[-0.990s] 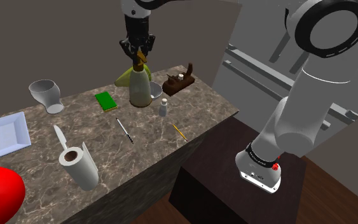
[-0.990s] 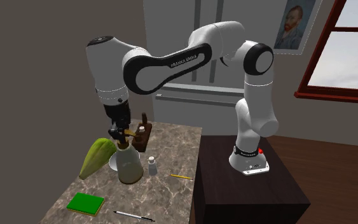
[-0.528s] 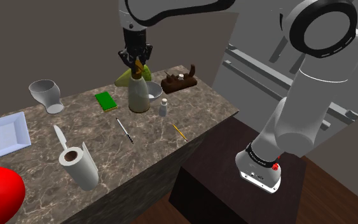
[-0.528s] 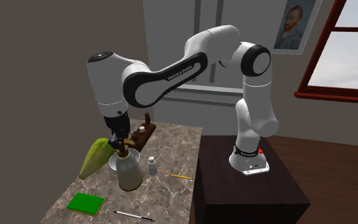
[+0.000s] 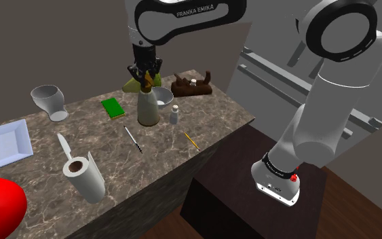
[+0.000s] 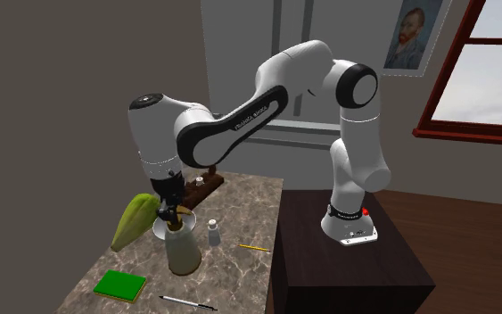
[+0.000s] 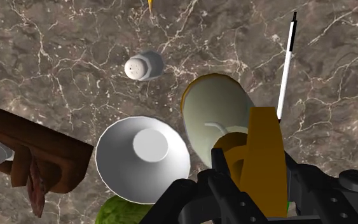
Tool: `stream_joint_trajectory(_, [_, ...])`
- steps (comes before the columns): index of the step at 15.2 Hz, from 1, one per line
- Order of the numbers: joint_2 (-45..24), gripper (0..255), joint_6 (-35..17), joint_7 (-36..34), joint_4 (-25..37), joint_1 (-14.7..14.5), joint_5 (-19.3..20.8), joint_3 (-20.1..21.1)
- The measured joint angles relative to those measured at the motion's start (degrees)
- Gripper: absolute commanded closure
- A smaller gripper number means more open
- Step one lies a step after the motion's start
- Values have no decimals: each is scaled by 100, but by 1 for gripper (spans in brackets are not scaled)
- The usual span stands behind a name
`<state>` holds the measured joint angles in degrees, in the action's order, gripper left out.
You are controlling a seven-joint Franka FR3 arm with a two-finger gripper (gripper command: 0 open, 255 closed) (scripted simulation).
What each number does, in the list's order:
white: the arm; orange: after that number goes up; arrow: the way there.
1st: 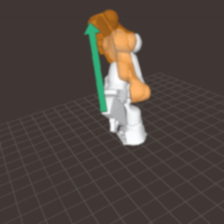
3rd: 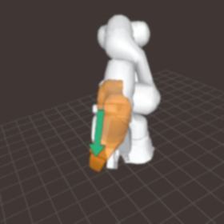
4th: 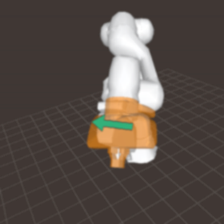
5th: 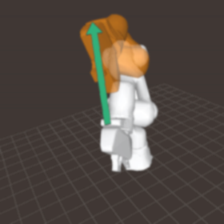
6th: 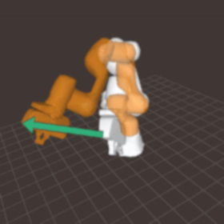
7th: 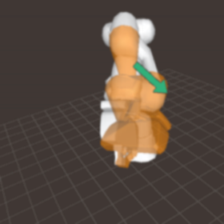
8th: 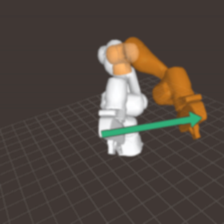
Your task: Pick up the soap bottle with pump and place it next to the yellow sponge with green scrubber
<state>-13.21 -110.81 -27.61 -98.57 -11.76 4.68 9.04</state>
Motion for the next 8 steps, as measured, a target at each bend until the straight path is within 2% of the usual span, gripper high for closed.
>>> stream_joint_trajectory(8, [-37, 255, -125, -7, -85, 1, 10, -4])
